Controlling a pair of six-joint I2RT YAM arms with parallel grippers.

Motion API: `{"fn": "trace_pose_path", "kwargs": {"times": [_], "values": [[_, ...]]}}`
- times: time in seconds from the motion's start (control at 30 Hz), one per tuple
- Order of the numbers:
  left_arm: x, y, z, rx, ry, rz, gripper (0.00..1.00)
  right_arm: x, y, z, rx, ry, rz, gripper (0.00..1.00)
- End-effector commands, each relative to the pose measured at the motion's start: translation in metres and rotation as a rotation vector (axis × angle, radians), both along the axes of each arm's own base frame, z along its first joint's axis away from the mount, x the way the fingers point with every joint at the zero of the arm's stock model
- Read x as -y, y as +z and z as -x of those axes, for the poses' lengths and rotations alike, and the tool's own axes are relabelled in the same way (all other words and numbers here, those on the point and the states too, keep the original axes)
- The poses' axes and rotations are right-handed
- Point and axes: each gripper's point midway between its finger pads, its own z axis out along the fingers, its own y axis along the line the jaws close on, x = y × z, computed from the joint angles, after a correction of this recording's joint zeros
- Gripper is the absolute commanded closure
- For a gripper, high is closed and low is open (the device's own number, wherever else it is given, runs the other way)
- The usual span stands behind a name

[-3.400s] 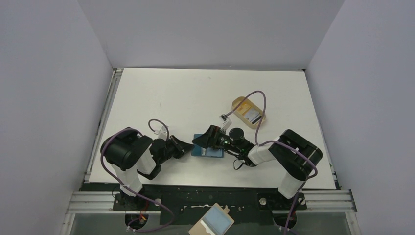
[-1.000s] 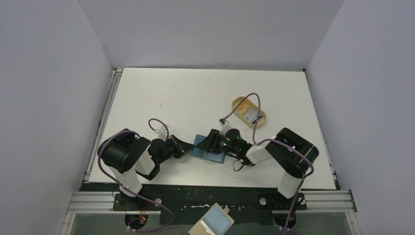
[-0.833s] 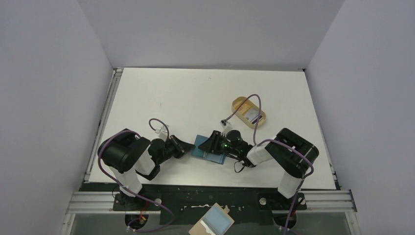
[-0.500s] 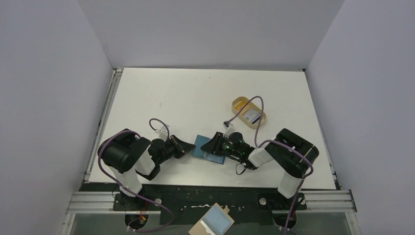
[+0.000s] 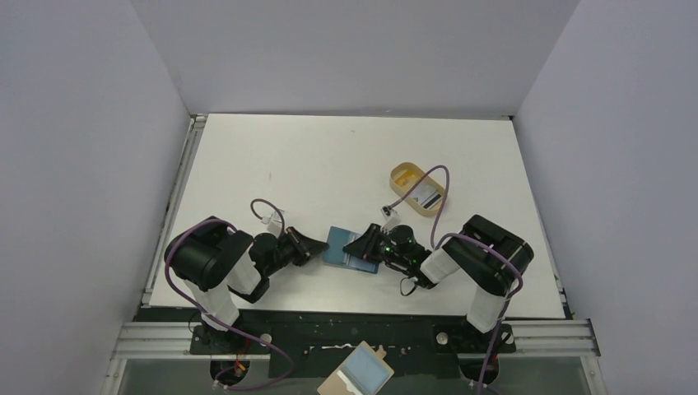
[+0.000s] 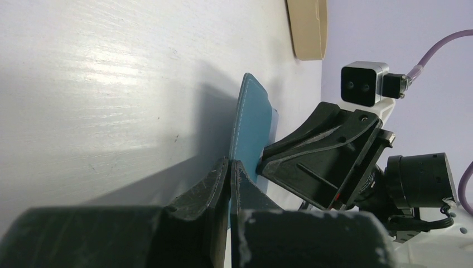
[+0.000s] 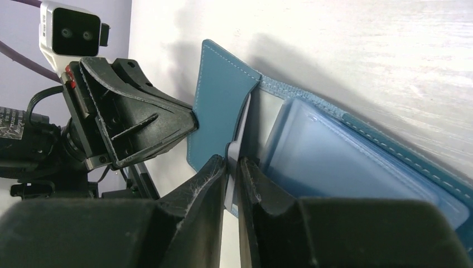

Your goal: Take the credit cards out of the card holder

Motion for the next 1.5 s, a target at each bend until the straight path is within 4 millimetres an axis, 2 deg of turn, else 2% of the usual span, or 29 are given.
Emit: {"fn": "trace_pose_path", "kwargs": {"times": [0.0,0.23,0.4,0.57,0.7,0.87,1.0,1.2,1.47], "values": [[0.004,0.016,-0.006,0.077,-0.007,0.026,1.0,-0.002,0.022,-0.014,0.088,-0.035,-0.072,0.85],[0.004,0.016,-0.006,0.077,-0.009,0.025,1.0,0.005,0.022,-0.014,0.091,-0.051,-0.084,0.84],[0.004,0.016,-0.006,0.077,-0.011,0.026,1.0,0.008,0.024,-0.014,0.098,-0.059,-0.097,0.63],[0.005,0.016,-0.006,0.079,-0.014,0.027,1.0,0.007,0.024,-0.017,0.097,-0.065,-0.107,0.6],[0.005,0.017,-0.007,0.081,-0.015,0.029,1.0,0.004,0.021,-0.018,0.086,-0.065,-0.12,0.5],[0.005,0.015,-0.006,0.077,-0.016,0.023,1.0,0.004,0.013,-0.019,0.052,-0.073,-0.101,0.47],[0.004,0.001,-0.005,0.039,-0.017,0.002,1.0,0.004,0.007,-0.02,0.036,-0.075,-0.068,0.47],[0.0,-0.036,0.001,-0.072,-0.005,-0.048,1.0,0.007,-0.004,-0.019,-0.02,-0.082,0.024,0.48],[-0.007,-0.063,0.007,-0.139,0.01,-0.099,1.0,0.031,-0.004,-0.014,-0.057,-0.113,0.267,0.48]]}}
